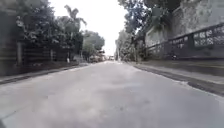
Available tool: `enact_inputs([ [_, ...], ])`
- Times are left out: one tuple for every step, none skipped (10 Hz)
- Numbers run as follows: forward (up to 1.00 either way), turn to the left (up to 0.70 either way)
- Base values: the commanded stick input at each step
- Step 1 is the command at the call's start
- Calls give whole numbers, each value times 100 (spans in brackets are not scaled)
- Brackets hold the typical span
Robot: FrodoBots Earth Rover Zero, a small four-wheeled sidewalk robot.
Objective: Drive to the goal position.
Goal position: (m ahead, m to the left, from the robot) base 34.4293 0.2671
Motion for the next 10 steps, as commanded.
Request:
enact_inputs([
  [100,0],
  [100,0],
  [100,-2],
  [100,-2],
  [100,-3],
  [100,-40],
  [100,-40],
  [100,-40],
  [100,-38],
  [100,-13],
])
